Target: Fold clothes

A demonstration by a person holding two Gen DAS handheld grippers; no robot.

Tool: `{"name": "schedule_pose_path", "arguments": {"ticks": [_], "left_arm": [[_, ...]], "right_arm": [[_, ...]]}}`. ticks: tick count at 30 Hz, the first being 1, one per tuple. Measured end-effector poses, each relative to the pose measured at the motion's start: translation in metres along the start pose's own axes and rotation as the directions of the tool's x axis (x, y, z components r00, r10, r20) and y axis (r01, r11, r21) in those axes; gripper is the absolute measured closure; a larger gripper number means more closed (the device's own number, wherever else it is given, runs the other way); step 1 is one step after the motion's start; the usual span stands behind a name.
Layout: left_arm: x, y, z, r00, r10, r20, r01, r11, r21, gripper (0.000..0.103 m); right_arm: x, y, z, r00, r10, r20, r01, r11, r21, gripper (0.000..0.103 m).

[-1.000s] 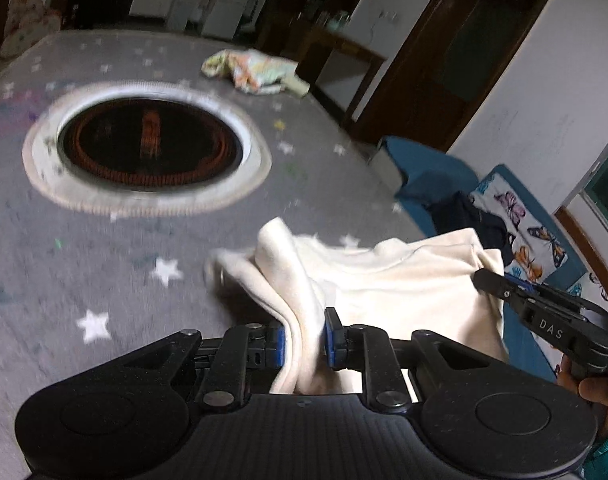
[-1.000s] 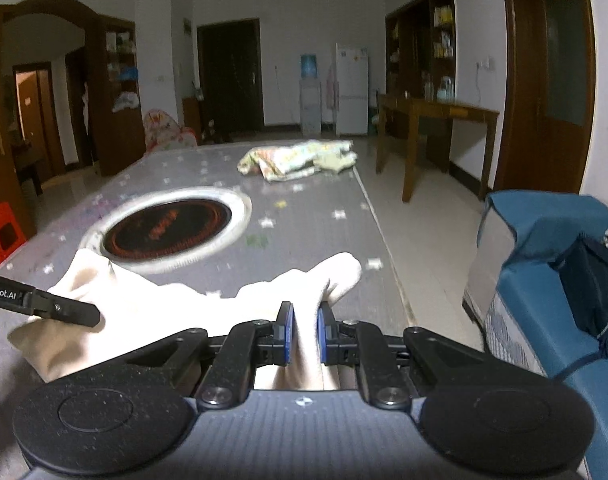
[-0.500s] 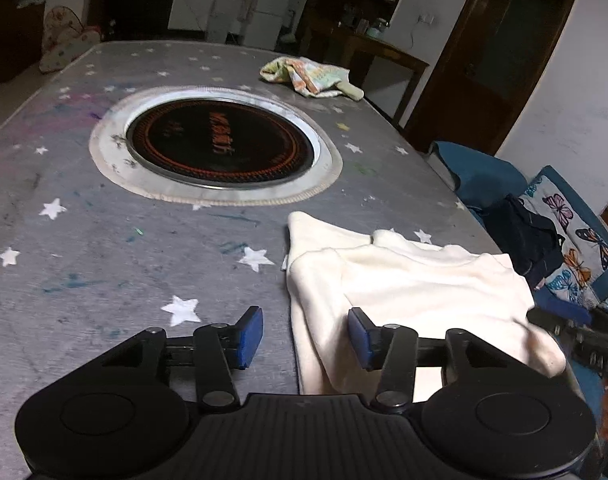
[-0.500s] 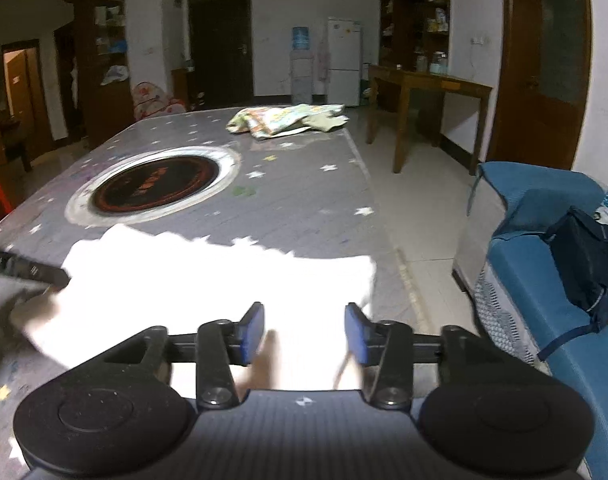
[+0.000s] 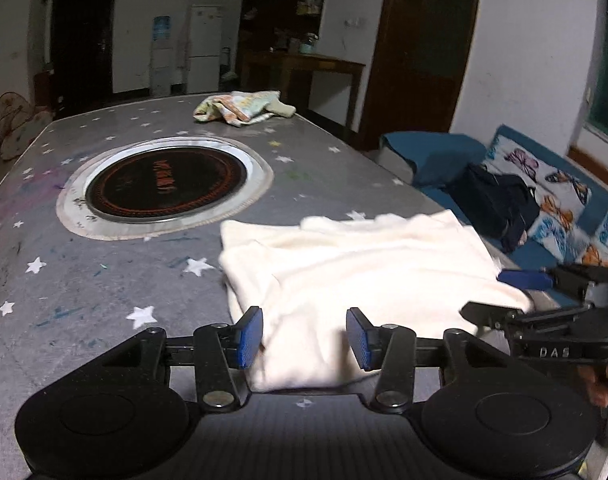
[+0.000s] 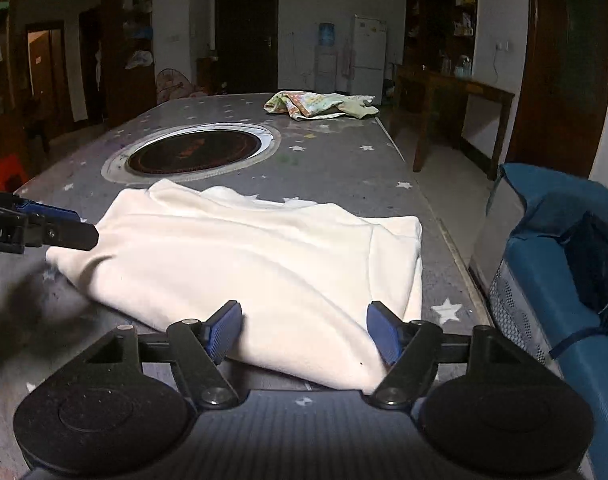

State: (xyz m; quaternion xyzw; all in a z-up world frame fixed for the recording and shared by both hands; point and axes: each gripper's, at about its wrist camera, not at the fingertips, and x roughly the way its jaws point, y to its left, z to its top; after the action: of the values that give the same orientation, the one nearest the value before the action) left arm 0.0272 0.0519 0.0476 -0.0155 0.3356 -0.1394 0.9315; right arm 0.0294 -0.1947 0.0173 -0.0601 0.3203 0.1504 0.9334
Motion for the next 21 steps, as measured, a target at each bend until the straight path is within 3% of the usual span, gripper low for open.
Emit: {"name": "schedule_pose_path", "arguments": {"ticks": [10, 15, 21], "left_arm": [[0.018, -0.035, 0.003, 0.991, -0.13, -0.001, 0.13, 0.986, 0.109, 0.053], [0.029, -0.048, -0.005, 0.977, -0.211, -0.032, 0.214, 0.967, 0.137, 0.053], [0.037, -0.051, -0.011, 0.971, -0.233, -0.054, 0.238, 0.961, 0.139, 0.047]], "right_arm": [[-0.003, -0.01, 0.043, 0.999, 0.045, 0.016, -0.045, 0.999, -0.029, 0.03], [0.022, -0.007, 0.07, 0.997, 0.075, -0.007, -0.075, 0.995, -0.071, 0.03], [0.062, 0.008, 0.088, 0.992, 0.106, -0.073, -0.116, 0.983, -0.141, 0.03]]}}
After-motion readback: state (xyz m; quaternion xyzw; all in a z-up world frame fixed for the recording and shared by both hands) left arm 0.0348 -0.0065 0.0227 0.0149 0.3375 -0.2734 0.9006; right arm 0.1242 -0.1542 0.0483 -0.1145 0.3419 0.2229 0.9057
